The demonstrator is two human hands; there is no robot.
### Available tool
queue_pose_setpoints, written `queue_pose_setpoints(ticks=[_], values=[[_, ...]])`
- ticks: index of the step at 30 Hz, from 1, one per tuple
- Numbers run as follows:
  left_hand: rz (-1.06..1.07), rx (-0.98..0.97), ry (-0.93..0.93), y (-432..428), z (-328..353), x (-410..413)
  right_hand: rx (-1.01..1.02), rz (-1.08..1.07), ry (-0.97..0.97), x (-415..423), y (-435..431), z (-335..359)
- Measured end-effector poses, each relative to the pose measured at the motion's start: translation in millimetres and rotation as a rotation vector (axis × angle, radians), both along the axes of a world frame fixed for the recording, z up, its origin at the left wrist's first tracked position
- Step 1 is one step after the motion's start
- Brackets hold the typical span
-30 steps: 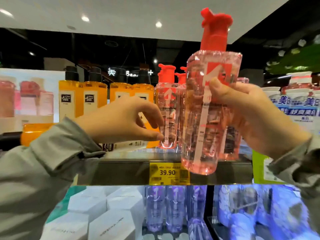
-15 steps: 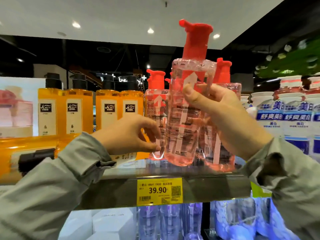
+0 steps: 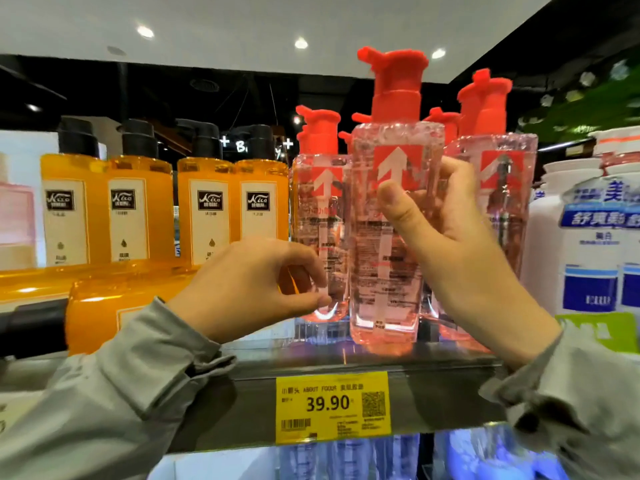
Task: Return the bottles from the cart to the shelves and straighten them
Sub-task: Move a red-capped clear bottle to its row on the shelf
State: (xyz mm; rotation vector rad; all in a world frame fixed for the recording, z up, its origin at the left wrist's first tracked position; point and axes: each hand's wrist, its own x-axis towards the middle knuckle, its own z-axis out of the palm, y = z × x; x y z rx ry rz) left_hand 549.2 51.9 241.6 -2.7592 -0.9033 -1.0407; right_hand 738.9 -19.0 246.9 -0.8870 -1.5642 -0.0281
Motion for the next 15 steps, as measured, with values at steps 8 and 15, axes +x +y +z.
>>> queue_pose_setpoints(ticks=[8, 15], values=[[-0.026, -0.020, -0.010, 3.6, -0.9, -1.8, 0.069, -0.156, 0.027, -5.5, 20.3, -14.4], [-0.021, -0.027, 0.000, 4.7, -1.0, -2.0, 0.114, -0.232, -0.016, -12.6, 15.9, -25.9]])
